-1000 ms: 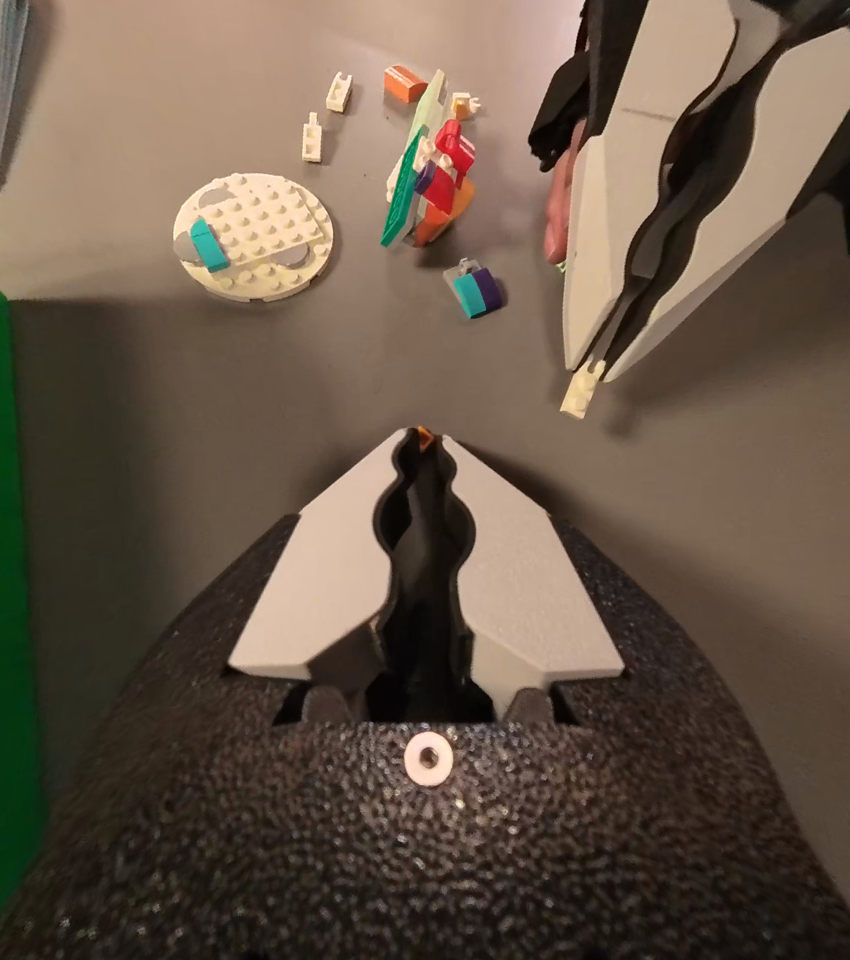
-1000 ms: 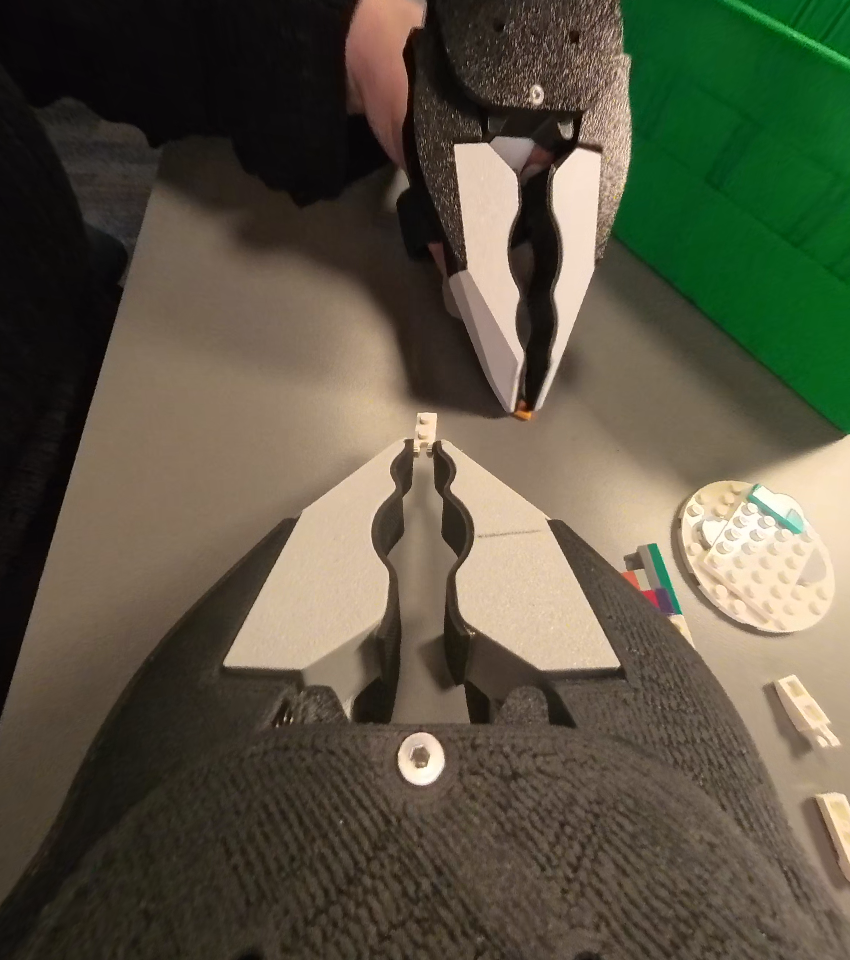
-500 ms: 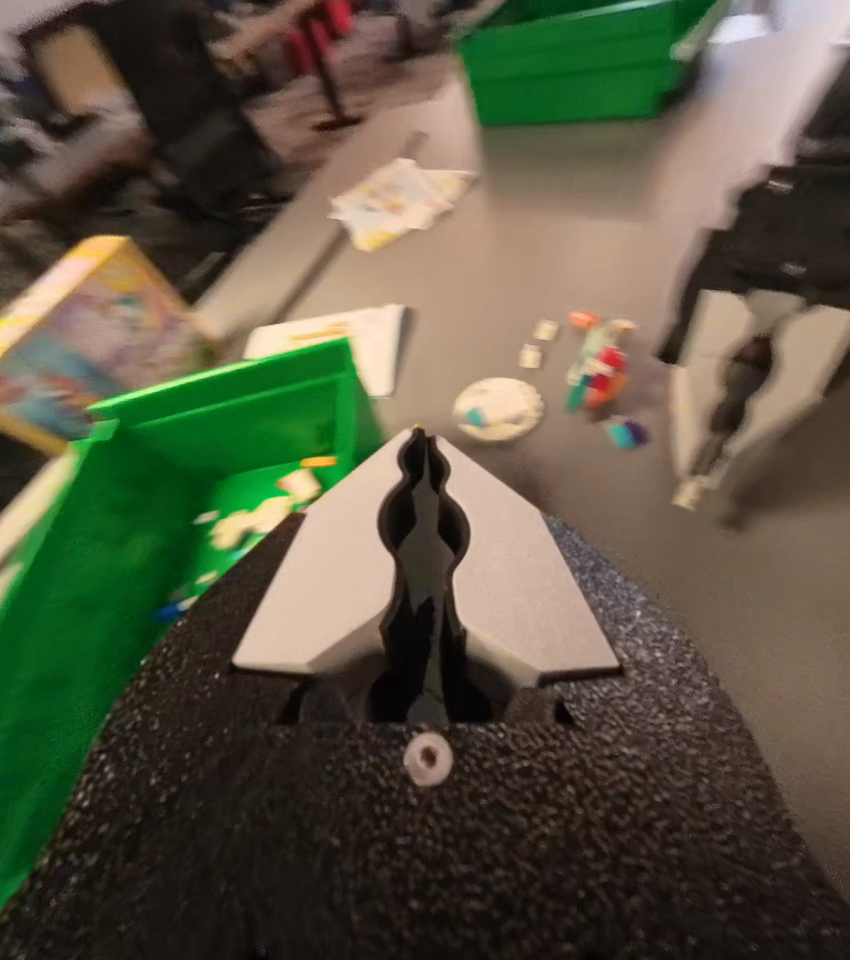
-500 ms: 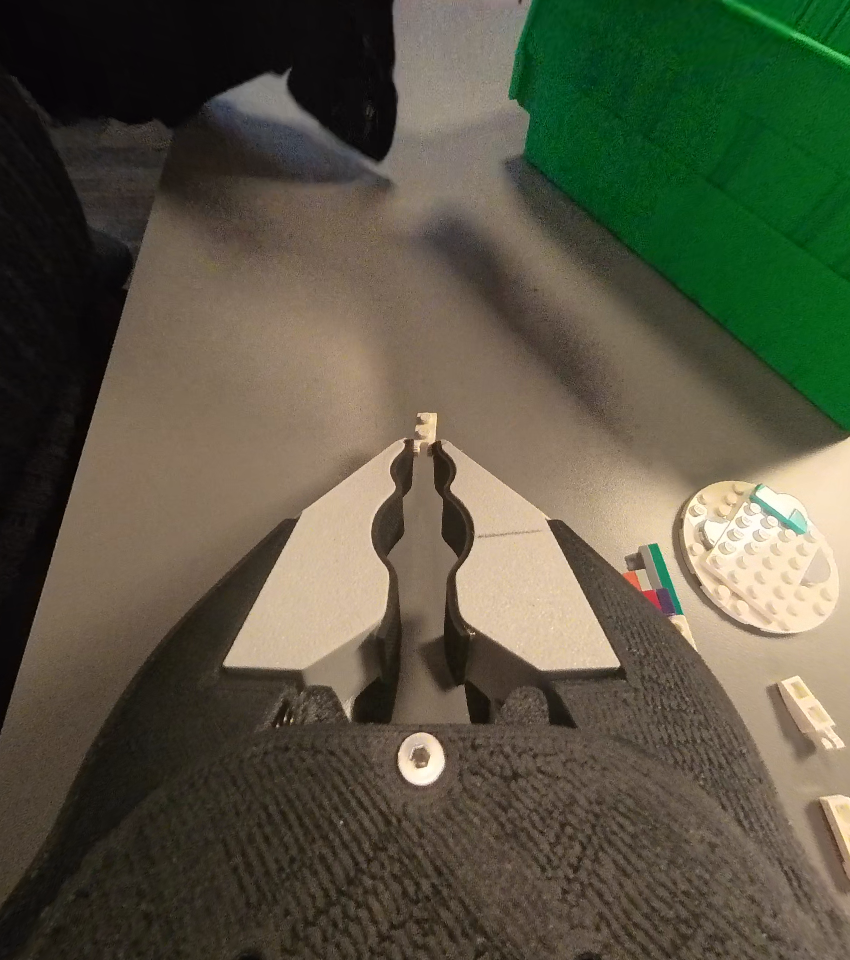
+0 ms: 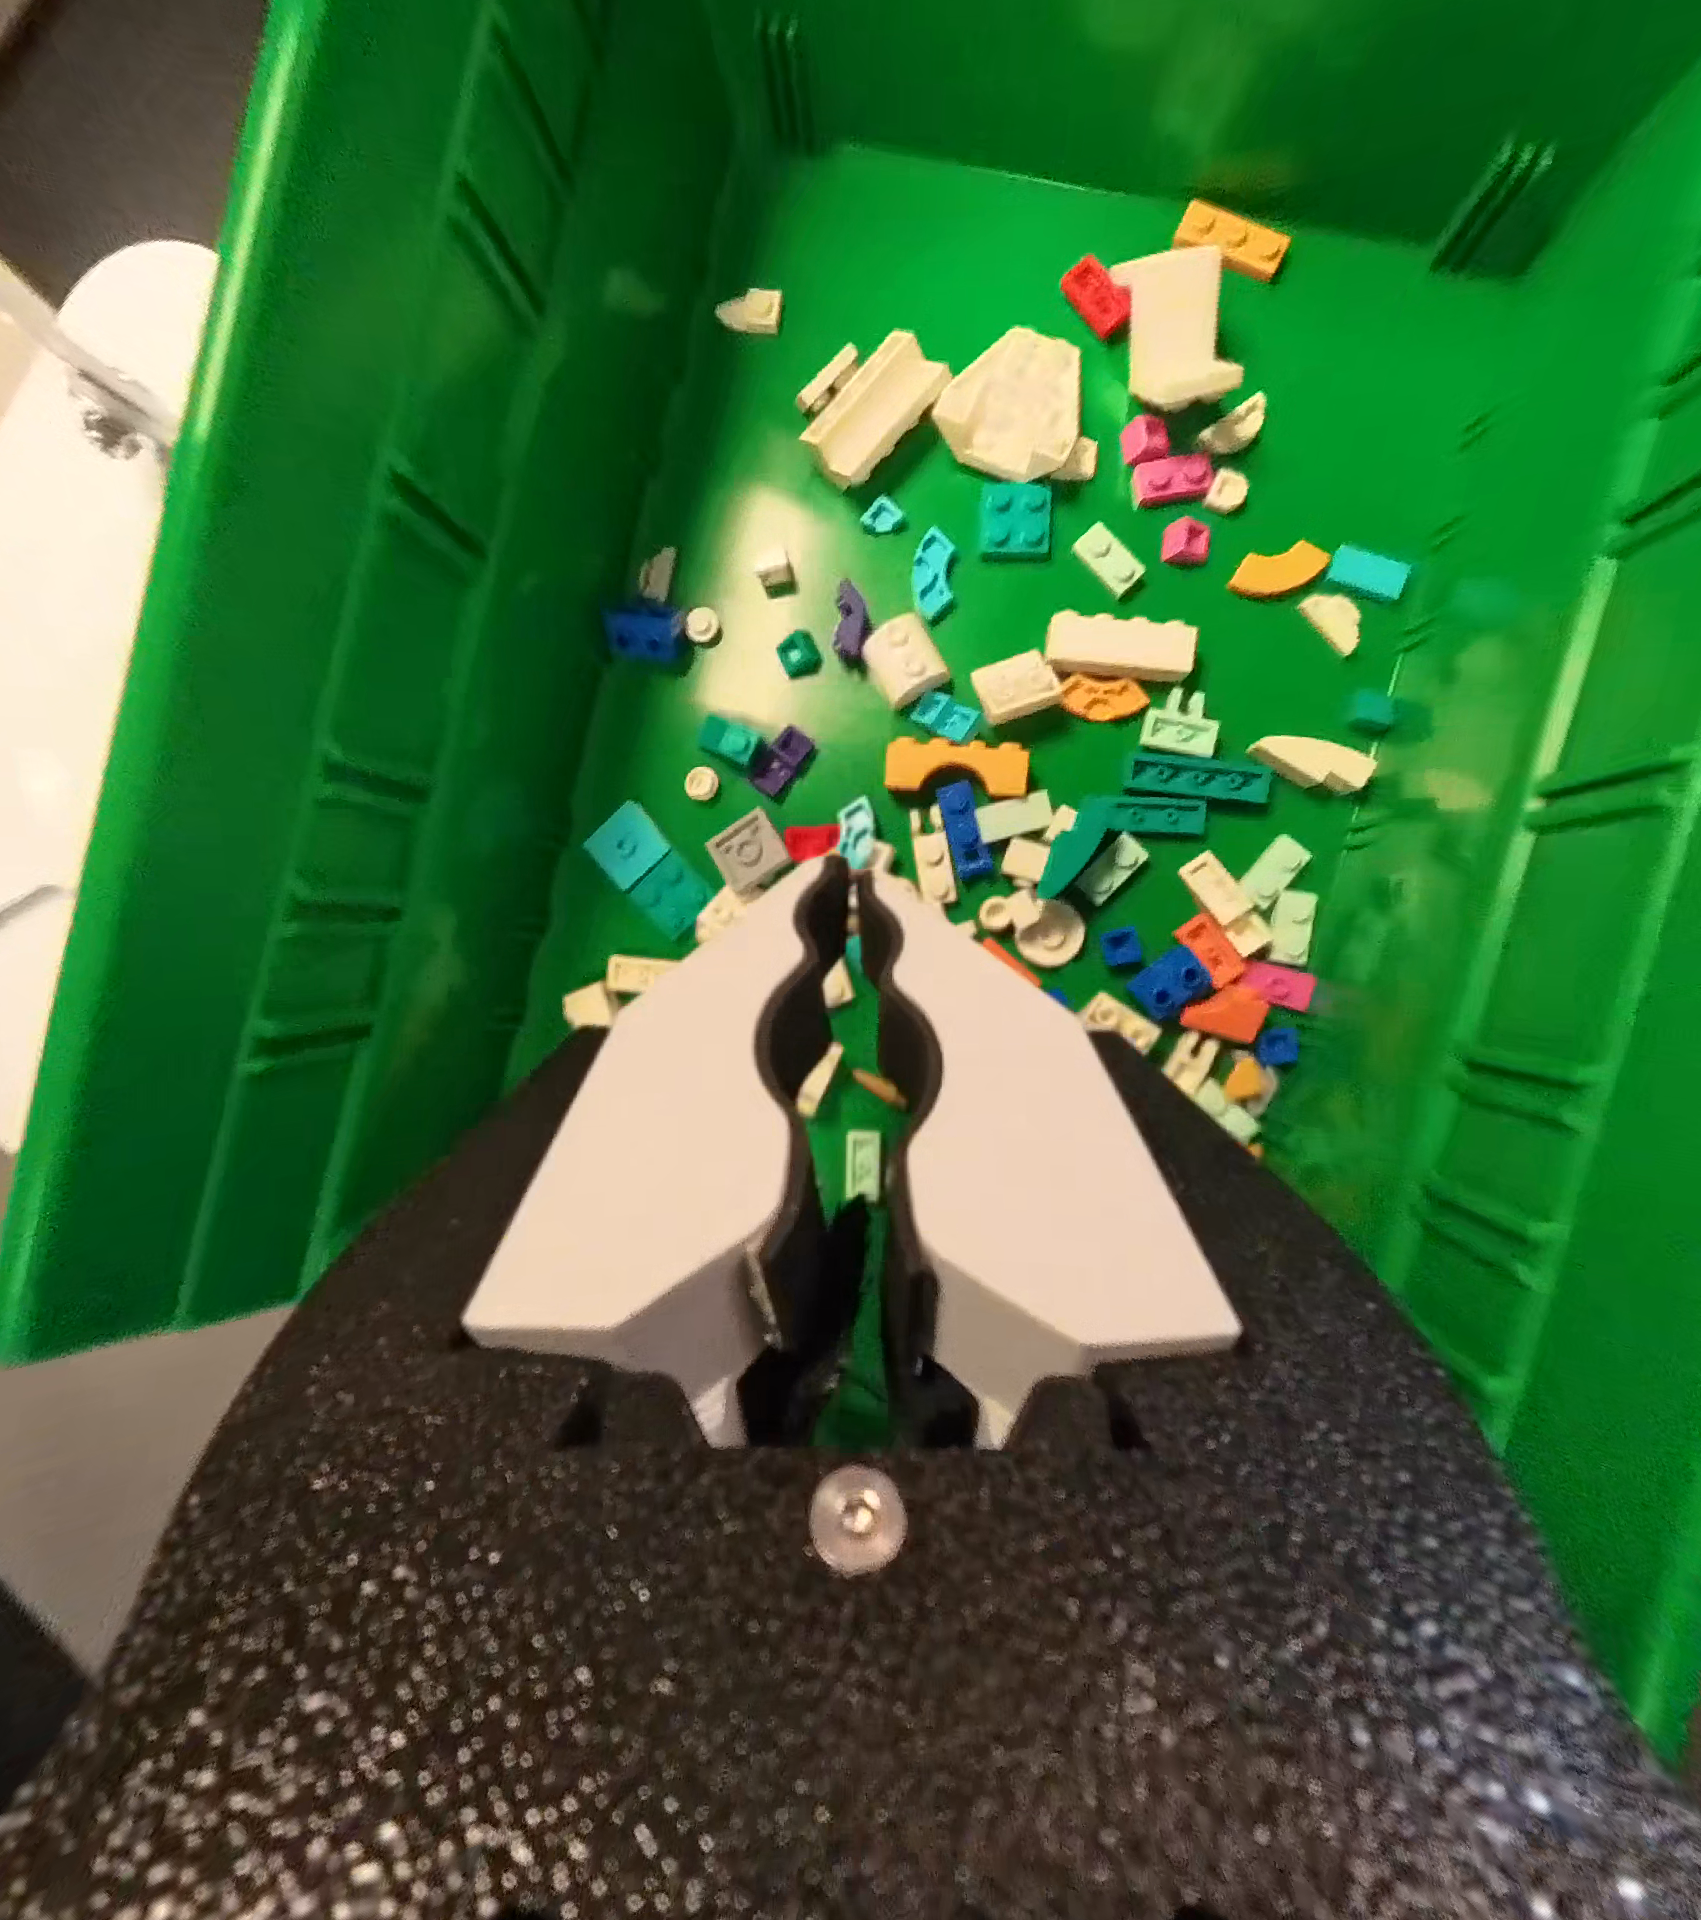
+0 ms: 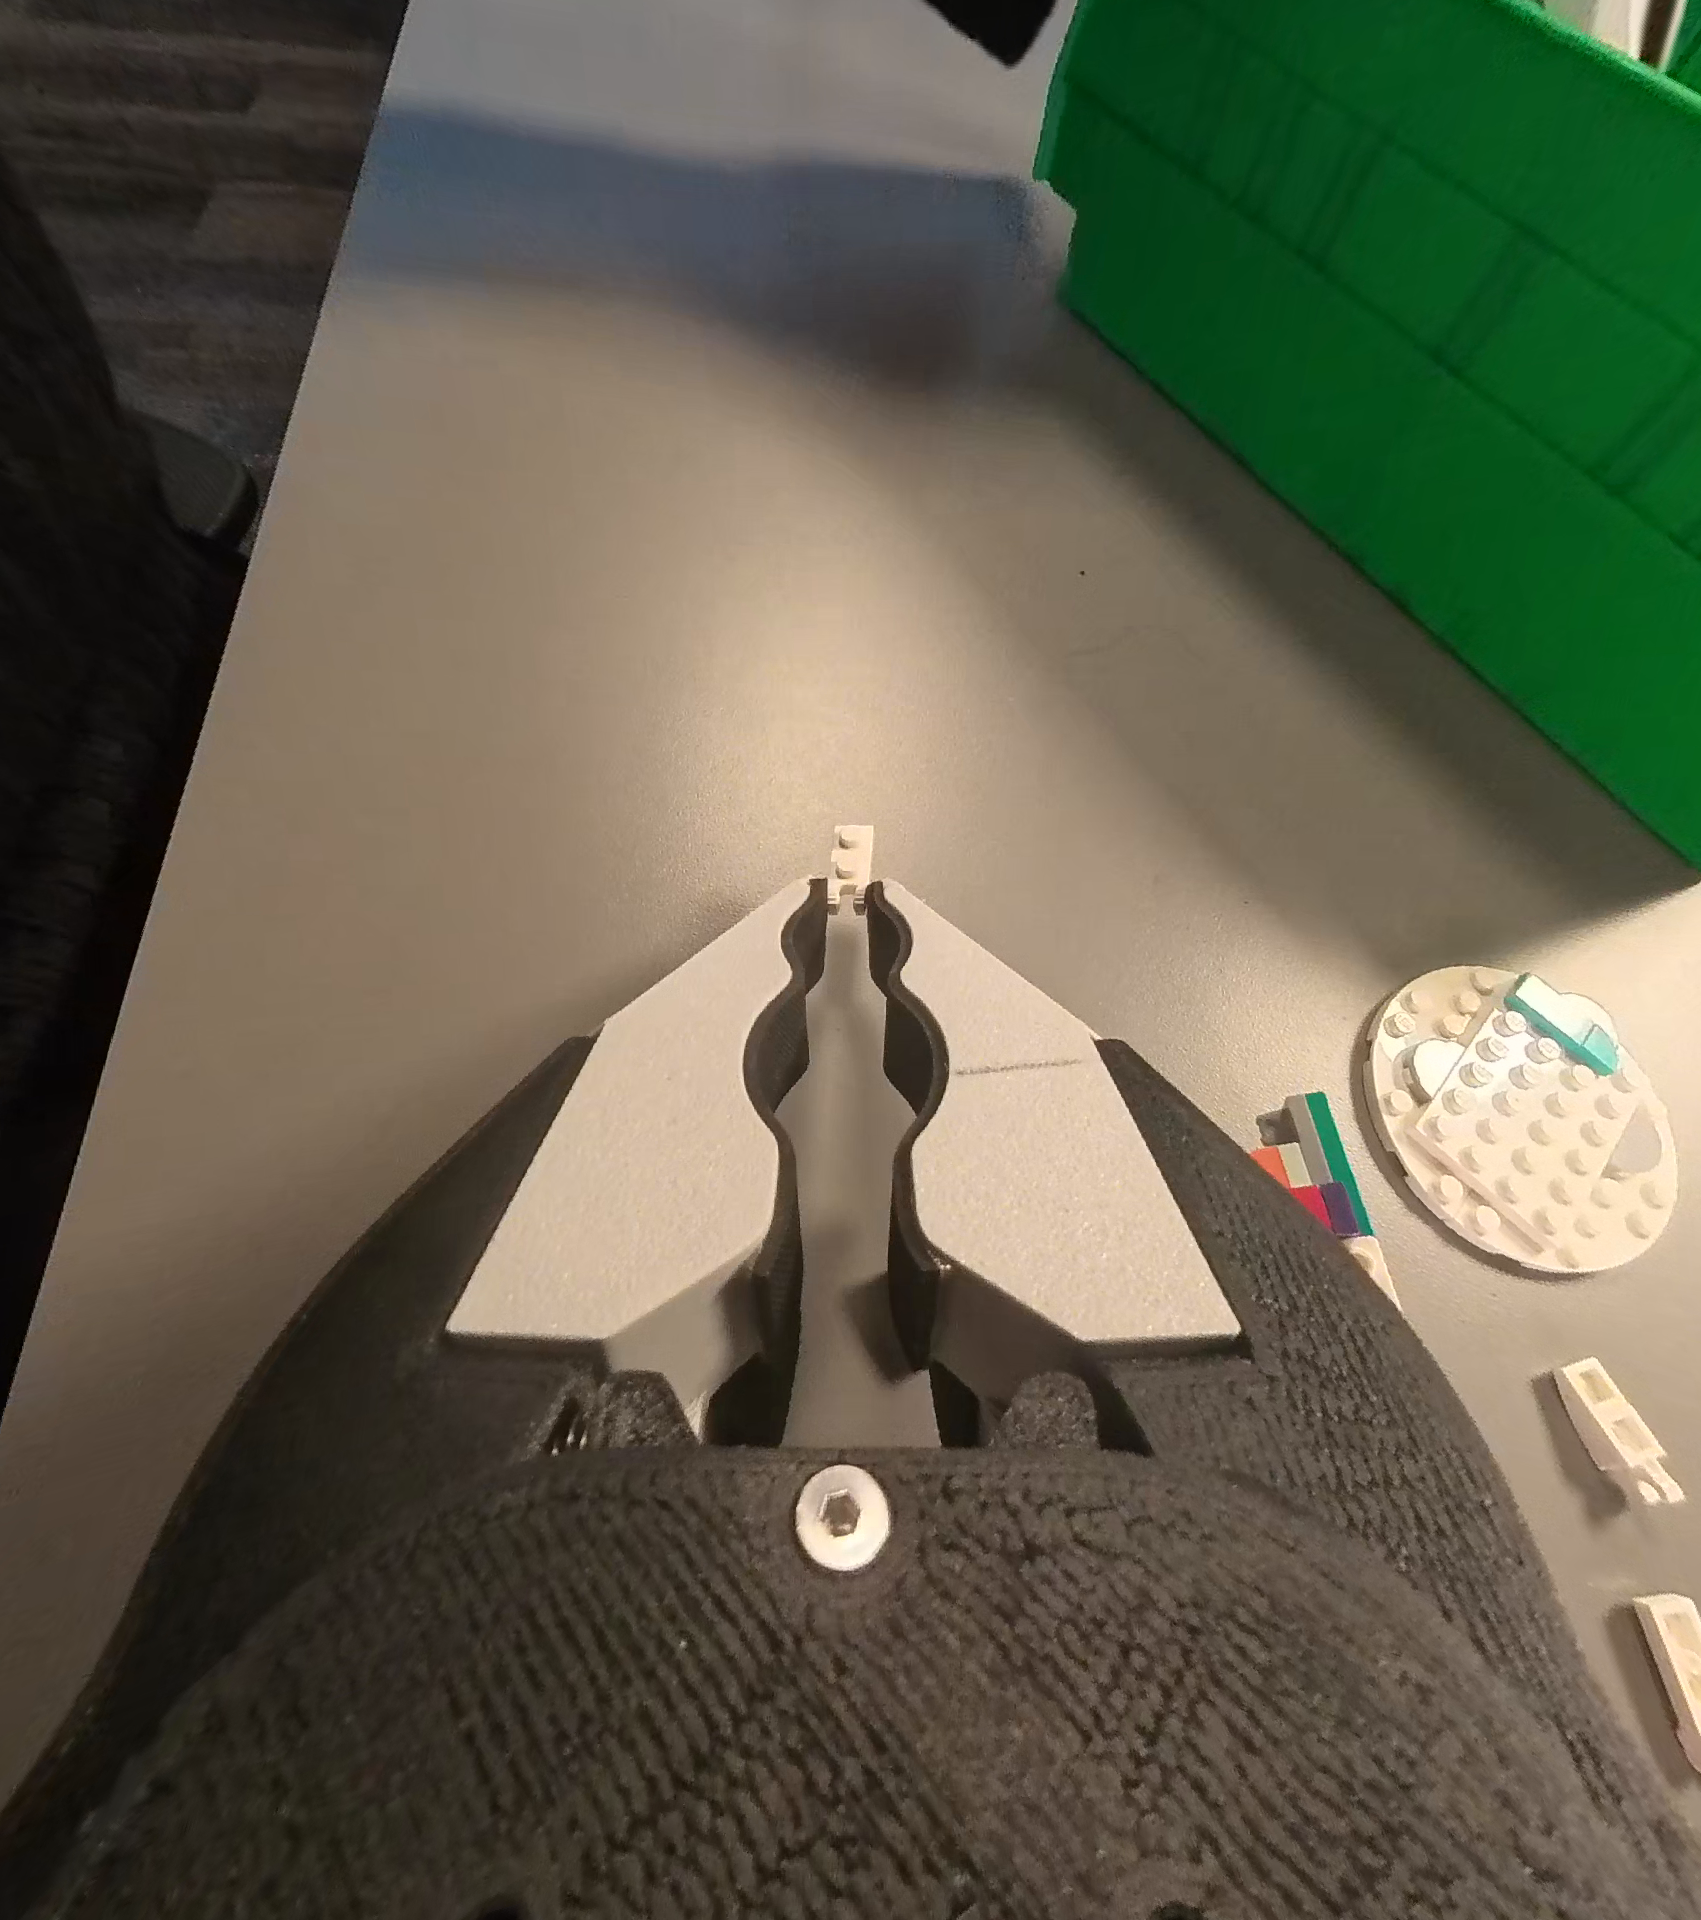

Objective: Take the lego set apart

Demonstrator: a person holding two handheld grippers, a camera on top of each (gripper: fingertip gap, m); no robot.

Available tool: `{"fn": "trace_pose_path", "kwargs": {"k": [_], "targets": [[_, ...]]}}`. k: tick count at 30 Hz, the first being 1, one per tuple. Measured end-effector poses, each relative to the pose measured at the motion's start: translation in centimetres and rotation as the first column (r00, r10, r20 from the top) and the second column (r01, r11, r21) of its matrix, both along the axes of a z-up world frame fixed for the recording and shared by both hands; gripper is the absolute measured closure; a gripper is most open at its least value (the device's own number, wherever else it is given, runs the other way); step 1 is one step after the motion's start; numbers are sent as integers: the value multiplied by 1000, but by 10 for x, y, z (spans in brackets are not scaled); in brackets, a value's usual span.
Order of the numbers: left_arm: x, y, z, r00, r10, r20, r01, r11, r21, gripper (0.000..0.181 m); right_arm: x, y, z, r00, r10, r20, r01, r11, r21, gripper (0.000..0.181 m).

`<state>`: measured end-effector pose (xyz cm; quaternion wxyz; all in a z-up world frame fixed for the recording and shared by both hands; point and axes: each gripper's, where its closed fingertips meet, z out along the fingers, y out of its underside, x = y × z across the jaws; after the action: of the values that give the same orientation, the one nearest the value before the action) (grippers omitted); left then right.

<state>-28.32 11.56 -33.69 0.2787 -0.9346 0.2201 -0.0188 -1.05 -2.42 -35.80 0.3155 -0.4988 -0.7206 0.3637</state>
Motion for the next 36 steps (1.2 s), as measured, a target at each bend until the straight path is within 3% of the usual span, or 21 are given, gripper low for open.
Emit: {"fn": "trace_pose_path", "kwargs": {"k": [3, 9, 11, 13, 15, 17, 19, 23, 26, 29, 33, 36], "targets": [[2, 8, -7, 999, 35, 37, -34, 999, -30, 178, 0, 0, 0, 1000, -1, 1, 1, 1000, 0, 175], [1, -4, -28, 998, 58, -14, -59, 990, -128, 164, 0, 0, 0, 1000, -3, -4, 3, 1000, 4, 175], [-5, -5, -21, 995, 81, -55, -85, 993, -87, 160, 0, 0, -1, 1000, -1, -1, 1, 1000, 16, 175], [-7, -4, 20, 987, 124, -106, -111, 986, 122, 160, 0, 0, -1, 1000, -5, -7, 5, 1000, 27, 175], [22, -16, 77, 994, 98, -52, -72, 929, 362, 165, 0, 1, 2, 1000, -15, -25, 16, 999, 33, 175], [79, -44, 125, 997, -59, 54, 21, 843, 538, 169, -2, 3, 7, 998, -28, -62, 30, 999, 43, 175], [141, -80, 140, 959, -262, 111, 145, 784, 603, 170, -5, 5, 15, 992, -31, -120, 39, 997, 67, 175], [225, -129, 96, 870, -438, 227, 281, 817, 503, 157, -10, 4, 39, 951, 22, -308, 67, 959, 274, 176], [251, -136, 58, 799, -406, 444, 246, 894, 374, 144, -10, 2, 55, 908, 75, -411, 122, 893, 432, 175], [263, -139, 48, 674, -340, 656, 206, 939, 274, 139, -10, 3, 61, 890, 98, -445, 174, 830, 531, 175], [265, -140, 44, 621, -326, 713, 219, 945, 241, 151, -10, -4, 63, 876, 142, -461, 167, 807, 567, 176], [266, -141, 42, 615, -326, 718, 239, 945, 225, 155, -10, -7, 64, 871, 159, -464, 160, 802, 575, 176]]}}
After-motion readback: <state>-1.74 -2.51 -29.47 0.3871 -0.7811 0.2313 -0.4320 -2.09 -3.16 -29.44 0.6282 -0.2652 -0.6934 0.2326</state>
